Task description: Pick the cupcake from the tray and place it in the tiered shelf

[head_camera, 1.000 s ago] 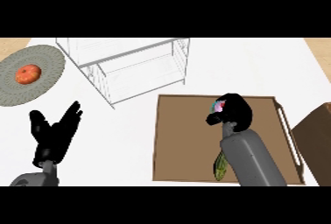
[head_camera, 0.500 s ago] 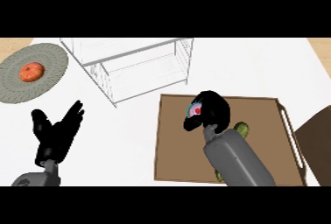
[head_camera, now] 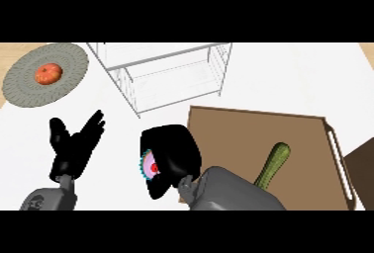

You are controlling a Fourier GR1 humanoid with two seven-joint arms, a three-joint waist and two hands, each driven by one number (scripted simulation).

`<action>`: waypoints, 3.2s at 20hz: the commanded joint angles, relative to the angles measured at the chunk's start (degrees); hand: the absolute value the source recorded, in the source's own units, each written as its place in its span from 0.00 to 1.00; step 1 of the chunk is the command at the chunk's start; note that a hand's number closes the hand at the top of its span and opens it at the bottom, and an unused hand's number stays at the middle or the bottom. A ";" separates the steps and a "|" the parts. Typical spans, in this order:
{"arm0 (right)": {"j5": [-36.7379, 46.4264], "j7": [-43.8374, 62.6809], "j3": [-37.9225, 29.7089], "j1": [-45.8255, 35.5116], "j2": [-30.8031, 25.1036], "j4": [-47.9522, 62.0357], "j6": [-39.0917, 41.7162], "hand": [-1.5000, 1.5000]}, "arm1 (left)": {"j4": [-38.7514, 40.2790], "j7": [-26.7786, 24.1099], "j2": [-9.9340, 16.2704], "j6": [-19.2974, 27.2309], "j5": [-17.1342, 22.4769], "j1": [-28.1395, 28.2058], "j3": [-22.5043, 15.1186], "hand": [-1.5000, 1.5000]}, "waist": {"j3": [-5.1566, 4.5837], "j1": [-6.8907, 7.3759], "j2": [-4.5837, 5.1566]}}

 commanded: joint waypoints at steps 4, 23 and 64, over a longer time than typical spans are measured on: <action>-1.97 13.96 4.51 -14.64 0.00 -15.60 -4.51 1.00 | 1.78 -0.46 -1.16 1.49 -0.80 1.79 0.41 0.50 | -0.32 -3.43 -0.55; -3.76 17.41 -28.41 -41.28 -1.69 -2.86 5.40 1.00 | 0.19 -0.28 -1.18 1.23 -0.58 3.18 2.30 0.50 | -0.30 -4.33 -0.17; 1.22 -31.54 -45.25 -58.33 -2.63 58.77 -2.65 1.00 | 2.79 -0.01 -1.72 -0.25 -2.31 -1.17 3.92 0.50 | -0.38 -2.55 0.80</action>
